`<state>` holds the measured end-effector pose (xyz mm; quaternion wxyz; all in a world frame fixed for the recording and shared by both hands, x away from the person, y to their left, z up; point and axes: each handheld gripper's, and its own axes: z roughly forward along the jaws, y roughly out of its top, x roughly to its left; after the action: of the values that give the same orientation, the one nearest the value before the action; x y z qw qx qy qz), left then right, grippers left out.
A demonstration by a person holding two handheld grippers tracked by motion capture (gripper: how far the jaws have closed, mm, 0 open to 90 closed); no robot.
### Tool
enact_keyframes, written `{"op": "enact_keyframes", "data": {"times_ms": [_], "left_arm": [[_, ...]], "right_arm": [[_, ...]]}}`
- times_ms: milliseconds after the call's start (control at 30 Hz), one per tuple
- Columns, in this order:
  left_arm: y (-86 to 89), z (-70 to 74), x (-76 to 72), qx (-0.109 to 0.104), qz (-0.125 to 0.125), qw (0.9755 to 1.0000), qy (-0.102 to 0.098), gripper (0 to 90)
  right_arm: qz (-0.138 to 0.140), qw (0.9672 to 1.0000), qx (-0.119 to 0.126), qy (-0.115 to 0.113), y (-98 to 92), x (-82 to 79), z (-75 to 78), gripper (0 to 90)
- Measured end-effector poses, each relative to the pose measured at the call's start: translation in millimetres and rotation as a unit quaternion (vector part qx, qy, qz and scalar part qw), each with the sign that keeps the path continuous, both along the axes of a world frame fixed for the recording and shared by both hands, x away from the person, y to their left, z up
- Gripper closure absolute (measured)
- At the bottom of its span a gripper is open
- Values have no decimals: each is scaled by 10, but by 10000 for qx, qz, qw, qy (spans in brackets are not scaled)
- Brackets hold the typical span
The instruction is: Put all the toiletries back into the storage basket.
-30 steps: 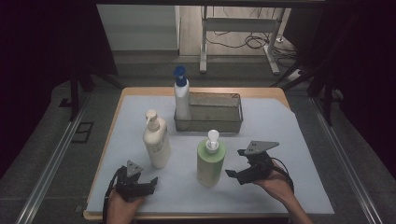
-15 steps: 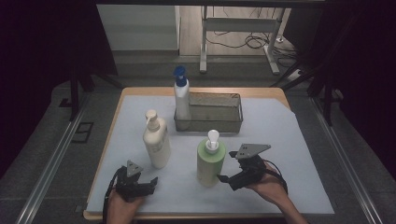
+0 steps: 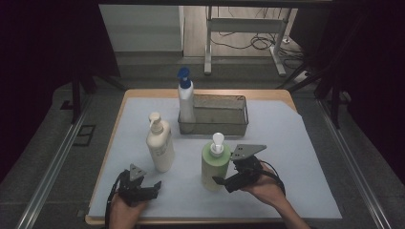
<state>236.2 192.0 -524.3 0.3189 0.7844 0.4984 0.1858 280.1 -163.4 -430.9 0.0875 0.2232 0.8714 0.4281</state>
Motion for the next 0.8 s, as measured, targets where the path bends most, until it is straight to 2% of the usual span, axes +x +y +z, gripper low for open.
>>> {"op": "enact_keyframes", "data": {"times_ms": [367, 633, 800], "left_arm": [[0, 0, 0, 2, -2, 10000, -1, 123], [0, 0, 0, 2, -2, 10000, -2, 123], [0, 0, 0, 2, -2, 10000, 2, 123]], "right_arm": [[-15, 9999, -41, -107, 137, 31, 22, 89], [-57, 9999, 8, -135, 202, 69, 18, 105], [-53, 9999, -44, -140, 209, 68, 24, 114]]}}
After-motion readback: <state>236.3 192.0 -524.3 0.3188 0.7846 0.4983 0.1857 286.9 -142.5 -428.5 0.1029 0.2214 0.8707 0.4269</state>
